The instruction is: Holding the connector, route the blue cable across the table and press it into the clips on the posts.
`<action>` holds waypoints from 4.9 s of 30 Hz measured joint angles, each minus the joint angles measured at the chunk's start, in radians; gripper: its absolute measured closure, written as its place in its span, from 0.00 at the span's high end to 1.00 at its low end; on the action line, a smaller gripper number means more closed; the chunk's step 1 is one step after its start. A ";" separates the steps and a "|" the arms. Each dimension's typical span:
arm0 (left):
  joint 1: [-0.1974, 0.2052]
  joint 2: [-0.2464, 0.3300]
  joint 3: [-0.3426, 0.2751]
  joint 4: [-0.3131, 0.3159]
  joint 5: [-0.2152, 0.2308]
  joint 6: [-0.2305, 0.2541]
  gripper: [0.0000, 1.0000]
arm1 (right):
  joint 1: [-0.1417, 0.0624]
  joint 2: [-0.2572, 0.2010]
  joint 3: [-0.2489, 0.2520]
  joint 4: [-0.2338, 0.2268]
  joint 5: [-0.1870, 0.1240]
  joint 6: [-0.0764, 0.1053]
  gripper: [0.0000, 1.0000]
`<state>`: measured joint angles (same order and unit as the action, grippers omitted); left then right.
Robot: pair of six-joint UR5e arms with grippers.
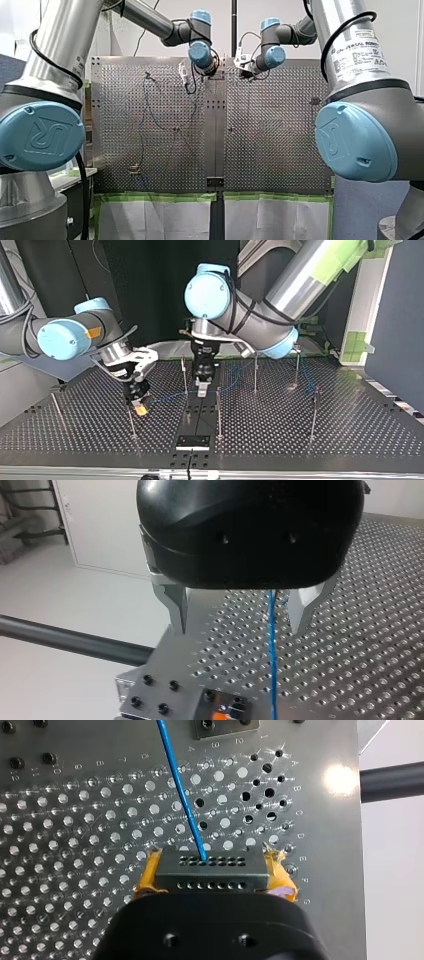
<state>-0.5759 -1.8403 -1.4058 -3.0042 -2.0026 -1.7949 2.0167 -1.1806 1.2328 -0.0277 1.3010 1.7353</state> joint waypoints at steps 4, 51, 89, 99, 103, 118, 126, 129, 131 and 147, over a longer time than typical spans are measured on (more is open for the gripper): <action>0.000 -0.027 0.029 0.006 0.008 0.001 1.00 | 0.001 0.000 0.000 0.001 -0.001 0.000 0.00; 0.008 -0.194 0.209 -0.031 -0.084 0.029 0.45 | 0.002 0.000 0.000 0.000 -0.003 0.002 0.00; -0.078 -0.128 0.043 0.080 -0.240 0.015 0.02 | 0.013 0.000 0.125 0.015 0.002 -0.013 0.00; -0.082 -0.128 -0.049 0.173 -0.237 0.000 0.02 | 0.012 -0.026 0.169 0.015 0.016 -0.015 0.00; -0.082 -0.128 -0.085 0.208 -0.228 -0.001 0.02 | 0.011 -0.032 0.191 0.012 0.021 -0.016 0.00; -0.079 -0.147 -0.232 0.312 -0.132 0.015 0.02 | -0.008 -0.034 0.318 -0.057 0.033 0.011 0.00; -0.070 -0.200 -0.302 0.355 -0.086 0.013 0.02 | -0.024 -0.033 0.388 -0.127 0.044 0.045 0.00; -0.068 -0.204 -0.326 0.362 -0.072 0.012 0.02 | -0.029 -0.032 0.414 -0.153 0.045 0.051 0.00; -0.063 -0.205 -0.340 0.368 -0.062 0.010 0.02 | -0.031 -0.031 0.432 -0.170 0.046 0.053 0.00; -0.040 -0.244 -0.283 0.400 0.034 -0.022 0.02 | -0.041 0.031 0.565 -0.304 0.044 0.061 0.00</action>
<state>-0.6156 -2.0840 -1.6890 -2.6045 -1.9688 -1.8168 1.9758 -1.1497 1.7979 -0.3315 1.3454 1.7964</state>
